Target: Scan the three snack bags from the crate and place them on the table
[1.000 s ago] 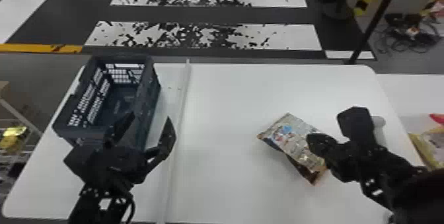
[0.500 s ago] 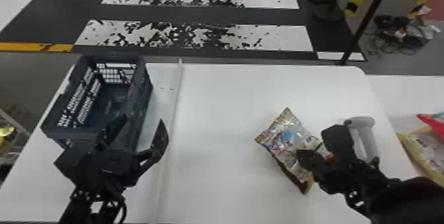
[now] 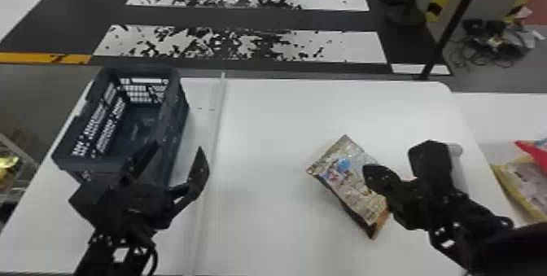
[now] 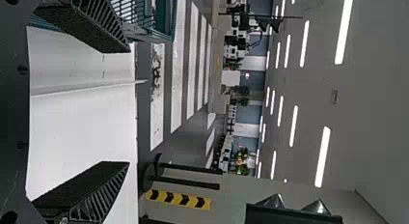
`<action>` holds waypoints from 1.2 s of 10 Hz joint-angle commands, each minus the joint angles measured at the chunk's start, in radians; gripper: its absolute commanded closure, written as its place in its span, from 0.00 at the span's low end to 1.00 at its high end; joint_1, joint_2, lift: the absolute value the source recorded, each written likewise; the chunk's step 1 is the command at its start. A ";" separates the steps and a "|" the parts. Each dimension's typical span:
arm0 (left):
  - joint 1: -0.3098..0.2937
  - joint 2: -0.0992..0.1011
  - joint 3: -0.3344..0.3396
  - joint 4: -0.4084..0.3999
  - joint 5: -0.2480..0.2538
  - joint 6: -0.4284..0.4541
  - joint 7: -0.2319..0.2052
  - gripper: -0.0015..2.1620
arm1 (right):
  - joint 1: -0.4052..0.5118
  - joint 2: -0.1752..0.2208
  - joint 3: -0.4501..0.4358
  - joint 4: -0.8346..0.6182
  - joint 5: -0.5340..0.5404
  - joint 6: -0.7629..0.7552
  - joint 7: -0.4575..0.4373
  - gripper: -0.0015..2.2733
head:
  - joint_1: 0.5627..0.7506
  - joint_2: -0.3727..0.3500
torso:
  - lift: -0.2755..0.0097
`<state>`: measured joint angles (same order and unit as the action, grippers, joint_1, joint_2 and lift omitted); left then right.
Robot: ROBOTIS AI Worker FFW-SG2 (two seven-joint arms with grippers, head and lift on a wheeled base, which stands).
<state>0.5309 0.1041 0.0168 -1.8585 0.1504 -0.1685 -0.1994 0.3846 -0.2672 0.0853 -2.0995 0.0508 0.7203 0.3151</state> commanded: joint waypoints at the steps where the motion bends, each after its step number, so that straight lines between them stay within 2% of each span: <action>1: -0.002 0.000 -0.003 -0.001 0.000 -0.001 0.000 0.02 | 0.000 0.000 0.030 -0.025 -0.008 0.003 0.021 0.99 | 0.70 0.55 | 0.75; 6: -0.006 0.003 -0.009 -0.001 0.000 0.002 0.000 0.02 | -0.095 -0.001 0.154 0.125 -0.006 -0.031 0.059 0.99 | 0.70 0.66 | 0.75; 9: -0.008 0.006 -0.011 -0.001 0.000 0.002 -0.002 0.02 | -0.147 -0.001 0.192 0.210 0.017 -0.034 0.085 0.99 | 0.70 0.70 | 0.75; 12: -0.012 0.011 -0.018 -0.001 0.000 0.005 -0.003 0.02 | -0.181 -0.001 0.192 0.243 0.037 -0.040 0.081 0.99 | 0.70 0.70 | 0.75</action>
<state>0.5190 0.1143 0.0000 -1.8592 0.1504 -0.1629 -0.2025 0.2096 -0.2684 0.2782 -1.8613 0.0823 0.6807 0.3947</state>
